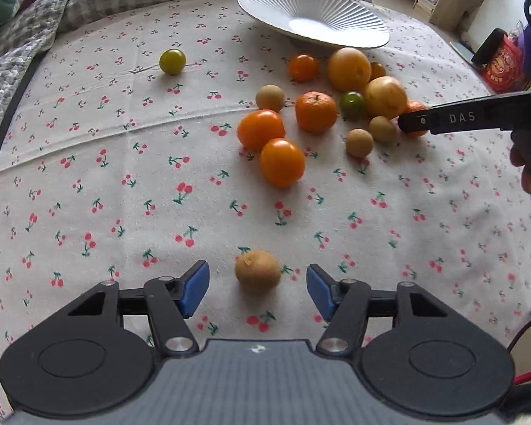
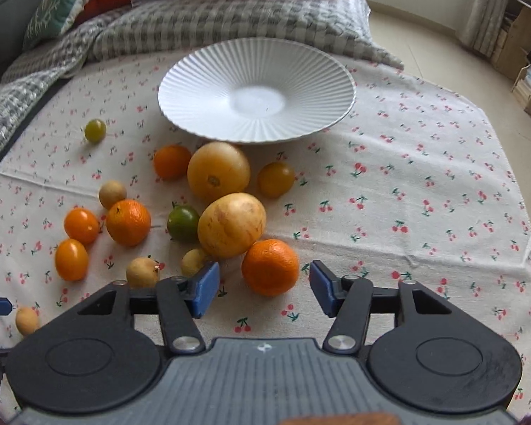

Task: Organize fruits
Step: 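Grasp the brown round fruit with the left tool while the right tool grasps a tangerine, then carry both fruits to the white bowl and open both tools inside it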

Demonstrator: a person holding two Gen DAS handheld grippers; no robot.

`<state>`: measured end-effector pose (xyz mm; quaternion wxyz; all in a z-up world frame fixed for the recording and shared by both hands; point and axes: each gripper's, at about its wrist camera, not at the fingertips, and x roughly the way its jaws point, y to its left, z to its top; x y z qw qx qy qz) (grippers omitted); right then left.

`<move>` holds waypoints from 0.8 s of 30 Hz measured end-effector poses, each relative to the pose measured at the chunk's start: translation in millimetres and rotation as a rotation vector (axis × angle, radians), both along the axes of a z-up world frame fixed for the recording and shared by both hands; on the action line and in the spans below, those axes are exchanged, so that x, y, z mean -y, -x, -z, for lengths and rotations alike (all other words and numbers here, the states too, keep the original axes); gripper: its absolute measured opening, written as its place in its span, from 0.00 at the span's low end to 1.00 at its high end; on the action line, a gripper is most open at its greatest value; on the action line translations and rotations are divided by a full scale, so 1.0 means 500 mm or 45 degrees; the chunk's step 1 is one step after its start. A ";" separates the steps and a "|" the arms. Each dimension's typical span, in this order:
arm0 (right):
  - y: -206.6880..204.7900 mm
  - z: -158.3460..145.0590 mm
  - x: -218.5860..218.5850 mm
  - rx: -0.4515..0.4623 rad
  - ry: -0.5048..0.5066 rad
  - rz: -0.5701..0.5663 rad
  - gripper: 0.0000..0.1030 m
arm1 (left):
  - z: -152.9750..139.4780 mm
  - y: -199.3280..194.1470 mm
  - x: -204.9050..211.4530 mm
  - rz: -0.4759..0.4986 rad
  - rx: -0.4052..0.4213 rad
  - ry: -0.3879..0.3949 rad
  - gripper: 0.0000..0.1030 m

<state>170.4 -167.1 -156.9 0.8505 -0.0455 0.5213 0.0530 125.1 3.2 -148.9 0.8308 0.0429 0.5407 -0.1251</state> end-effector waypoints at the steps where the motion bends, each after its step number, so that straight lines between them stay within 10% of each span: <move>1: -0.002 0.003 -0.003 0.000 0.008 -0.008 0.48 | 0.004 -0.004 -0.003 -0.003 -0.008 0.001 0.44; 11: -0.015 0.008 0.013 -0.001 0.009 0.047 0.32 | 0.010 -0.005 0.005 0.037 0.050 0.000 0.17; 24: -0.009 -0.043 0.009 -0.027 0.003 0.145 0.32 | -0.029 0.001 0.002 -0.010 0.130 0.107 0.17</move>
